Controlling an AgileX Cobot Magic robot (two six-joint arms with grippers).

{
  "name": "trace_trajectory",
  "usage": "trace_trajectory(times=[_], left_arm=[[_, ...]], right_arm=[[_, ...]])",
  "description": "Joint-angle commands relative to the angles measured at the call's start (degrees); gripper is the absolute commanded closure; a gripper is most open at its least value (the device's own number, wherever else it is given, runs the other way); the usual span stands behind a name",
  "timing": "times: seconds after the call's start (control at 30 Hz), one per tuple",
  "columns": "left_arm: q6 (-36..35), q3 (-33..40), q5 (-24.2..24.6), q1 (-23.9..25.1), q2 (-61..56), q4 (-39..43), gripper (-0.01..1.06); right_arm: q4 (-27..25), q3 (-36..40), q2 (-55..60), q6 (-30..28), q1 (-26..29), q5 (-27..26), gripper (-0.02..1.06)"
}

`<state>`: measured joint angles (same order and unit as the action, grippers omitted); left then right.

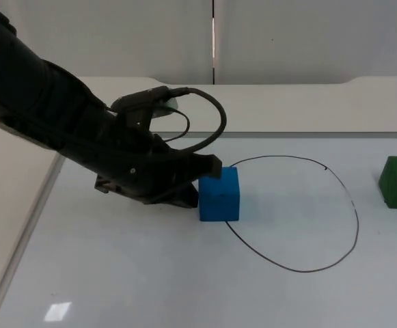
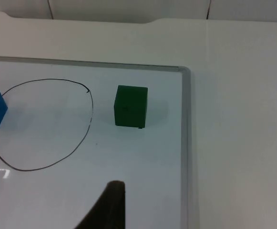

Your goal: Push the two cubes into the marked area.

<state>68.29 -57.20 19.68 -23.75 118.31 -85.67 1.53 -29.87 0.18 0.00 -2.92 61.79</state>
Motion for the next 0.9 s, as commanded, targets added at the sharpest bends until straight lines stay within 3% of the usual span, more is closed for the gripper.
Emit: trace_trajectory(times=[0.0, 0.43, 0.87], left_arm=[[-0.26, -0.3, 0.57, -0.44, -0.11, -0.66, 1.05], [-0.15, -0.71, -4.75, -4.8, -0.11, -0.67, 1.05], [-0.02, -2.63, -4.56, -5.0, -0.02, -0.59, 1.05]], right_arm=[[-0.12, 0.3, -0.18, 0.0, 0.35, 0.02, -0.01], [-0.12, 0.3, -0.18, 0.0, 0.35, 0.02, -0.01], [-0.12, 0.3, -0.18, 0.0, 0.35, 0.02, -0.01]])
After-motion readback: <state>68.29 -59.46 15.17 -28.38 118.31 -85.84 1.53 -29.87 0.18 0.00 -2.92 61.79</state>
